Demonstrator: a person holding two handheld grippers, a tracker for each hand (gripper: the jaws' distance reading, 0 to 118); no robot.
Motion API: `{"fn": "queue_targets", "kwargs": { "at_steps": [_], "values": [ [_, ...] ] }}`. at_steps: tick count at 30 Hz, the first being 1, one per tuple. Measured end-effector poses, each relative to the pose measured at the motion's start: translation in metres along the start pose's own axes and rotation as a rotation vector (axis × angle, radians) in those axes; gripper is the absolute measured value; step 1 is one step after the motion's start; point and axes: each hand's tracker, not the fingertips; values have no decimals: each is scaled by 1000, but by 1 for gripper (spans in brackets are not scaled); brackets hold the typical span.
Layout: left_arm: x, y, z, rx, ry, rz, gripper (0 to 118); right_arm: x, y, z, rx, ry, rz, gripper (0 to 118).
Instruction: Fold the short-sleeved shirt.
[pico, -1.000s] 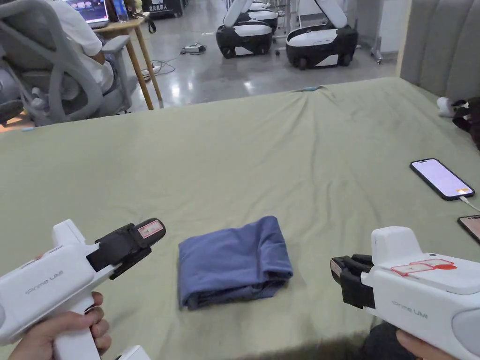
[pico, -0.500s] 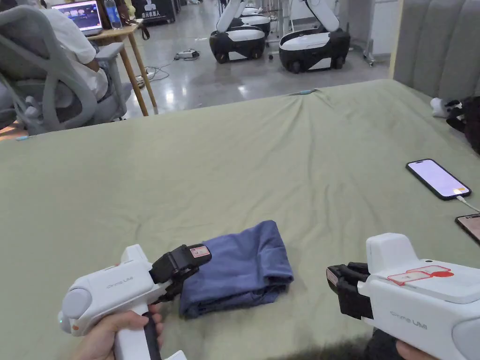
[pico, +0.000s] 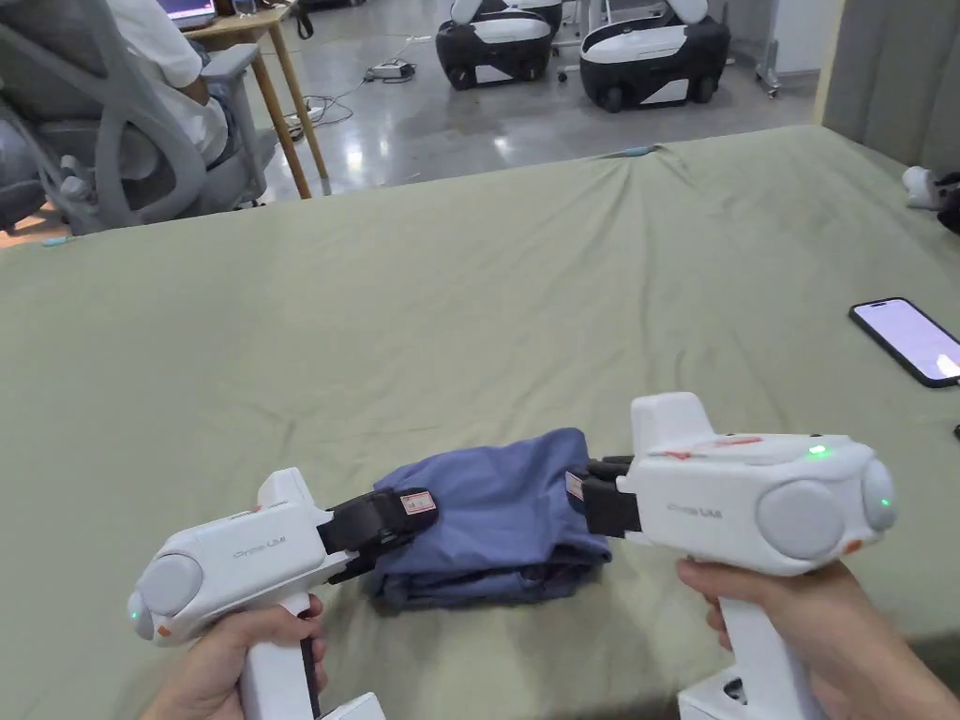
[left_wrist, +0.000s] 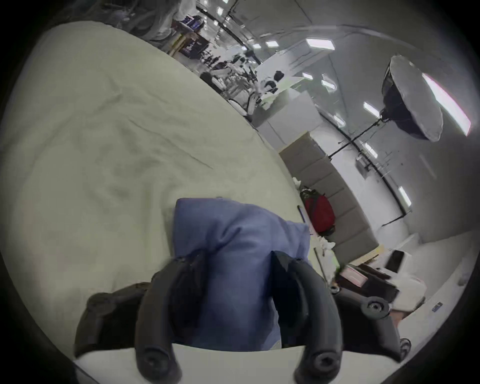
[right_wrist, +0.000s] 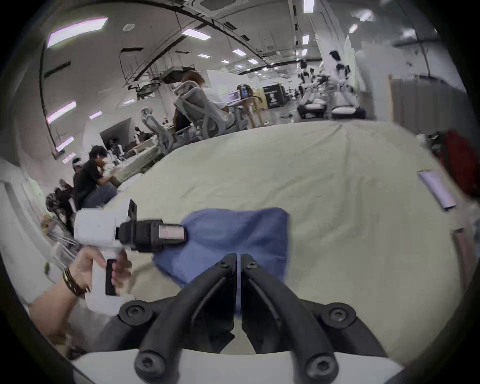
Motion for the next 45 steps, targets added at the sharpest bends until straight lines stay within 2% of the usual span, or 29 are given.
{"fn": "queue_targets", "kwargs": {
  "at_steps": [2, 4, 6, 7, 9, 10, 12, 13, 16, 22, 26, 30, 37, 39, 42, 45],
  "values": [
    [-2, -2, 5, 17, 4, 6, 53, 7, 4, -37, -43, 104, -77, 4],
    [-6, -1, 6, 40, 2, 33, 60, 16, -2, -73, -135, 105, -151, 0],
    [-11, 0, 4, 49, 2, 59, 64, 23, -15, -99, -211, 50, -139, 0],
    [-14, 1, 2, 42, -14, 71, 66, 28, -21, -103, -169, 71, -145, 0],
    [-13, 1, -6, 32, -21, 83, 67, 34, -15, -91, -159, 108, -261, 0],
    [-7, 0, -11, 17, -29, 80, 64, 34, -16, -90, -157, 98, -233, 0],
    [1, -3, -22, 2, 3, 30, 37, 34, -20, -89, -154, 94, -225, 0],
    [3, -2, -24, 3, 1, 22, 31, 36, -19, -89, -153, 95, -242, 0],
    [5, 4, -15, 12, -24, -12, 24, 32, -18, -88, -151, 93, -248, 0],
    [-22, 25, 22, -17, -46, -3, 19, -1, -17, -94, -104, 73, -183, 0],
    [-49, 44, 63, 26, -47, 2, 19, -46, -9, -126, -107, 105, -154, 0],
    [-98, 75, 129, 74, -14, 9, 19, -108, 1, -172, -101, 195, -89, 0],
    [-193, 134, 269, 133, 128, -35, 19, -245, 15, -283, -189, 367, 33, 0],
    [-209, 146, 299, 166, 202, -42, 19, -284, 24, -317, -223, 392, 46, 0],
    [-237, 157, 333, 241, 261, 42, 19, -333, 33, -359, -260, 412, 75, 0],
    [-246, 157, 342, 267, 273, 90, 19, -354, 38, -378, -276, 405, 83, 0]
  ]
}}
